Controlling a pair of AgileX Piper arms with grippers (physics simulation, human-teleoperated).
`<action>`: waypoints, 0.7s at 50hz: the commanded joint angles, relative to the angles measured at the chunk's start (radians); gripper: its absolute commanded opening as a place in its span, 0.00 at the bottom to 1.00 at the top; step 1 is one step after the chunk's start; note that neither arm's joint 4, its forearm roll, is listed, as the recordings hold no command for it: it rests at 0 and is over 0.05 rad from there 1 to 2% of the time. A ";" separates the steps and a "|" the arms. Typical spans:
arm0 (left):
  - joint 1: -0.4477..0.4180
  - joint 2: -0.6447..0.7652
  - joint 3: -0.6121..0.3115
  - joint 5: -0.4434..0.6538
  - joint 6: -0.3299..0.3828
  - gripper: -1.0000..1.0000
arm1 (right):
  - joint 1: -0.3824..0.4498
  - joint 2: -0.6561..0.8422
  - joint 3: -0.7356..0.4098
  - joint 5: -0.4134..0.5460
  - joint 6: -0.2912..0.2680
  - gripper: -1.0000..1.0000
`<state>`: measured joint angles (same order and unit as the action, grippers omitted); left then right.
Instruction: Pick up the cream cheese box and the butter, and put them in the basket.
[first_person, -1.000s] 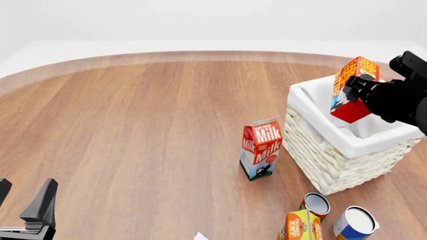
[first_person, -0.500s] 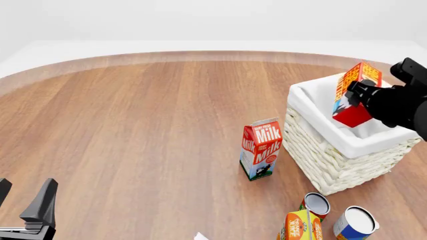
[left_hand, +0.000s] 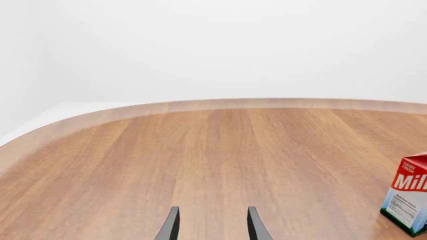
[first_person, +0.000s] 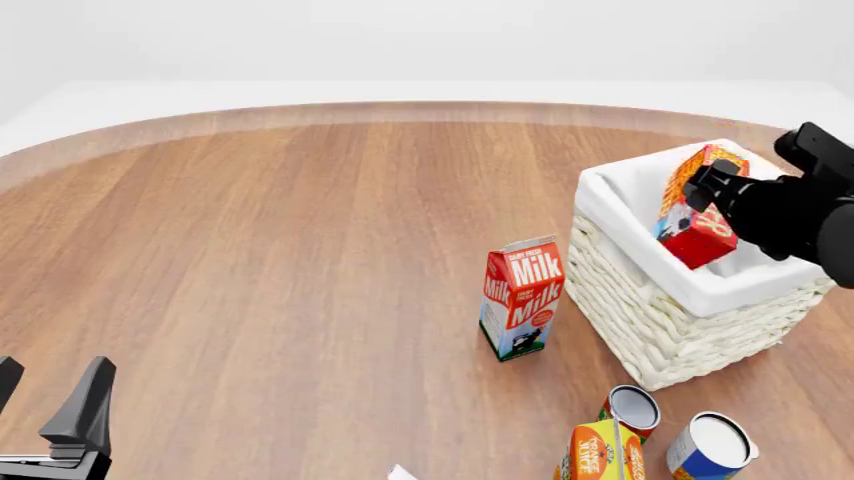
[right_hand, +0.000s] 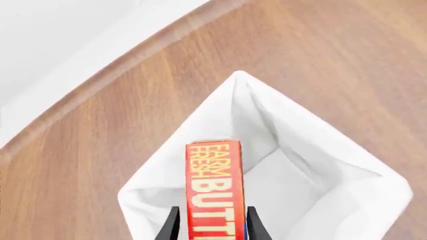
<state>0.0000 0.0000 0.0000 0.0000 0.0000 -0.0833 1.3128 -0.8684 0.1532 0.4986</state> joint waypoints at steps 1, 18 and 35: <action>0.000 0.000 0.000 0.000 0.000 1.00 | -0.011 0.002 -0.019 -0.003 0.005 1.00; 0.000 0.000 0.000 0.000 0.000 1.00 | -0.008 -0.014 -0.032 0.013 0.002 1.00; 0.000 0.000 0.000 0.000 0.000 1.00 | 0.089 -0.135 -0.035 0.100 -0.018 1.00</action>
<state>0.0000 0.0000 0.0000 0.0000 0.0000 -0.0464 1.2423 -0.8997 0.2071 0.4916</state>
